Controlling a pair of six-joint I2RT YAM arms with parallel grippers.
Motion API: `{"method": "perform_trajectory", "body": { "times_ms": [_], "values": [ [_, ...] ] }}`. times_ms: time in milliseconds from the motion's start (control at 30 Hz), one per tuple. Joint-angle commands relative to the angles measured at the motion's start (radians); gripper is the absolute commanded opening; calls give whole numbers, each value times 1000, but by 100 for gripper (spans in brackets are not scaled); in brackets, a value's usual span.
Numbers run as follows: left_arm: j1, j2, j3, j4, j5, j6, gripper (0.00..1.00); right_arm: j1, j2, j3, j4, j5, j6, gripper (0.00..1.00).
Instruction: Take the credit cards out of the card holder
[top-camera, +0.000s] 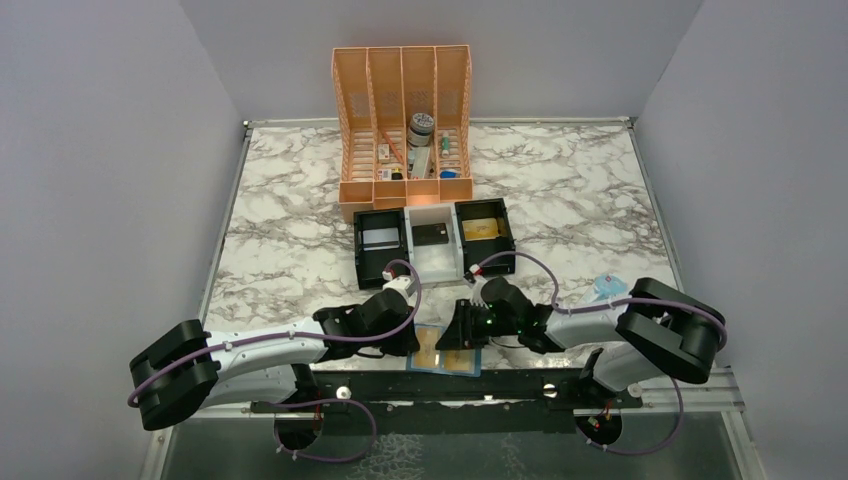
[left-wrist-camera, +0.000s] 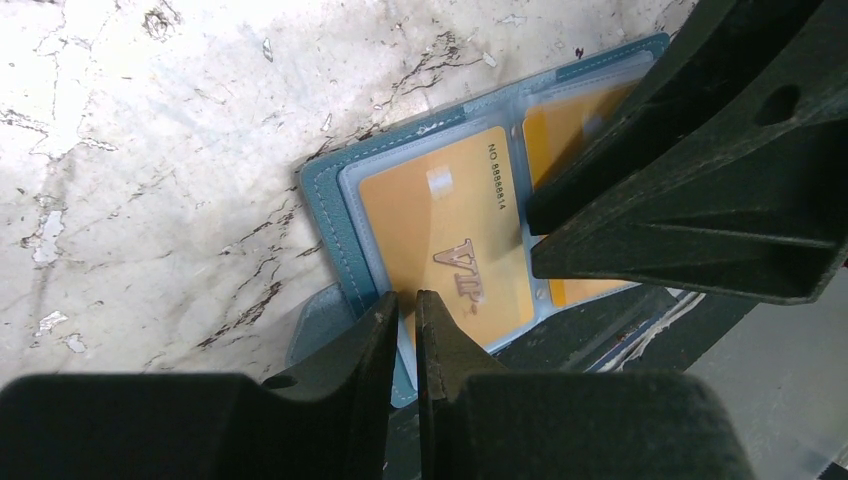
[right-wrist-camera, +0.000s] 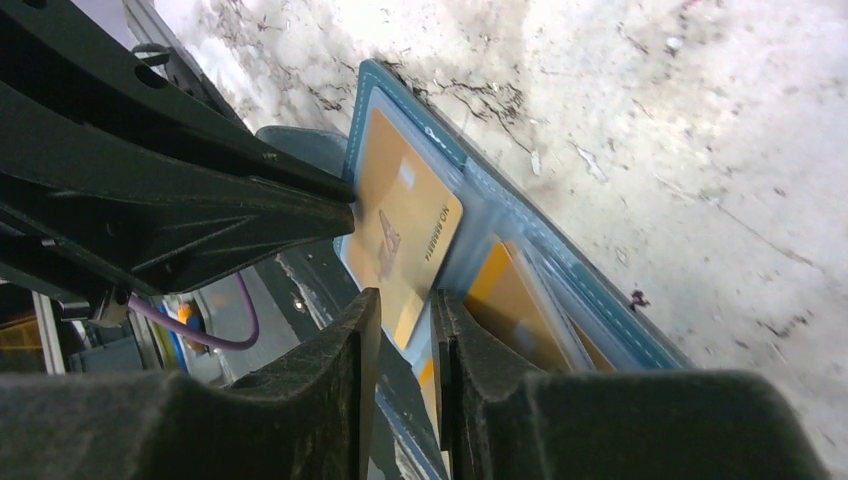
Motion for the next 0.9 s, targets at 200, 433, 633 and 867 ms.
{"method": "perform_trajectory", "body": {
  "times_ms": [200,433,633,867],
  "values": [
    [-7,20,-38,-34,-51,4,16,26,86,57,-70,92,-9,26],
    [-7,17,-58,-32,-54,-12,14,103,4,96,-226,307,48,25],
    [-7,2,-65,-32,-71,-18,13,147,-20,85,-308,437,122,25],
    [-7,8,-64,-32,-75,-18,12,180,-30,94,-352,502,164,25]
  ]
}}
